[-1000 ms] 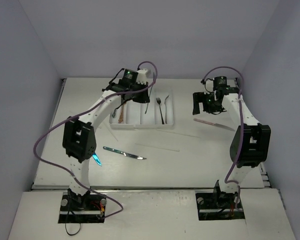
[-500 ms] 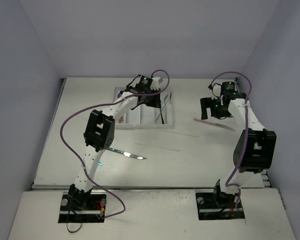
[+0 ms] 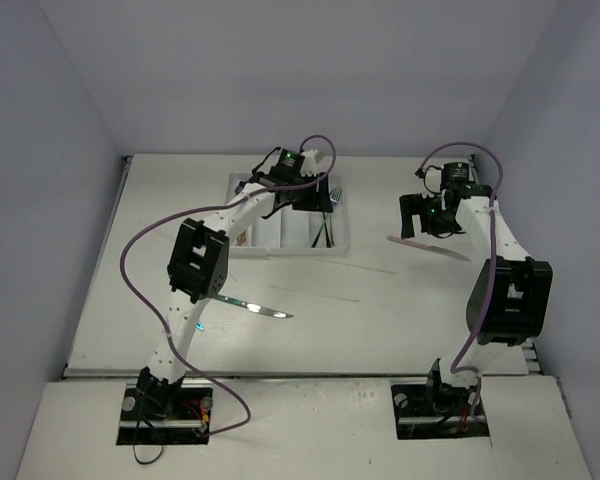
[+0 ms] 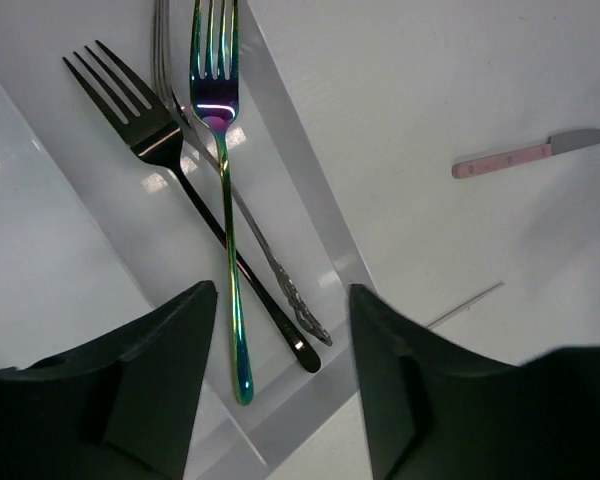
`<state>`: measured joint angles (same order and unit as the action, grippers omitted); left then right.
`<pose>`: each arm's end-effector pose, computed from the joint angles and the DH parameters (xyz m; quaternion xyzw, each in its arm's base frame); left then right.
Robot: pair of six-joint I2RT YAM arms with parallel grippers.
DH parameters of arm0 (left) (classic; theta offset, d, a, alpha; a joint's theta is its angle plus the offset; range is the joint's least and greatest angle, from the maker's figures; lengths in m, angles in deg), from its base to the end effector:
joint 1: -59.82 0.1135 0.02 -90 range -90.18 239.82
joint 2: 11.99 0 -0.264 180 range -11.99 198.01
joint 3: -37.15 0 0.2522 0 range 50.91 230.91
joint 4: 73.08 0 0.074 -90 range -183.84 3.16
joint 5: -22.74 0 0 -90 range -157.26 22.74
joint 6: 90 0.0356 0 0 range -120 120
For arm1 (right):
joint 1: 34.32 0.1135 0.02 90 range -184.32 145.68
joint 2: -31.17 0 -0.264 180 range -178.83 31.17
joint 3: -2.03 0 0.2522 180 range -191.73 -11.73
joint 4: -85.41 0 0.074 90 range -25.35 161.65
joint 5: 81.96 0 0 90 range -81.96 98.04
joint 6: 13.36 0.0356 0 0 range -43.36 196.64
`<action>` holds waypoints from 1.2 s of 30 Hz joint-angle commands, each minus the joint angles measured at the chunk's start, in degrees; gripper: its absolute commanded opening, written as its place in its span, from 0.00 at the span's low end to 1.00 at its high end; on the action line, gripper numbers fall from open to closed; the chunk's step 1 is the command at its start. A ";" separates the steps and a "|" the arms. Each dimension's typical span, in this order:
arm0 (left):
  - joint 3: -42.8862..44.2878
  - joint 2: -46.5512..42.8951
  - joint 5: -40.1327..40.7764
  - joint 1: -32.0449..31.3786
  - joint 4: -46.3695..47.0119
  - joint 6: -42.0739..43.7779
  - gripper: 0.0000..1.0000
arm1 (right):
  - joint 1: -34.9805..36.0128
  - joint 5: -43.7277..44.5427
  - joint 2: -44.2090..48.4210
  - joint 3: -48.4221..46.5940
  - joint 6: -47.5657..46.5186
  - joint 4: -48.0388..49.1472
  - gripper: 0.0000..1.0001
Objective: Sort the eating utensils into containers
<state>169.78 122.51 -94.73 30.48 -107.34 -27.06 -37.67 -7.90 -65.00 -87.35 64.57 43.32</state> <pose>0.4648 -0.2801 0.2313 0.1248 0.8637 -0.3945 0.2878 0.3699 -0.0119 0.2646 -0.1190 0.9209 0.0820 0.3621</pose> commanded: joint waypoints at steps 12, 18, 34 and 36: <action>-2.90 -29.20 -40.58 35.91 -31.31 47.36 0.83 | -0.42 -3.63 5.22 2.12 -3.08 1.61 0.93; -8.23 -35.46 -20.46 39.46 -53.93 90.30 0.80 | -0.42 -4.19 5.30 2.05 -3.39 1.61 0.93; -65.11 -62.22 12.50 30.35 -48.65 148.31 0.71 | -0.51 -4.24 5.16 1.91 -2.96 1.64 0.92; -66.99 -62.86 11.92 30.40 -45.12 152.77 0.69 | -0.51 -4.71 4.69 1.70 -2.61 1.61 0.92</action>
<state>104.48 61.66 -85.07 61.28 -157.43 107.78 -37.74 -10.97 -62.04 -85.01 61.57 44.16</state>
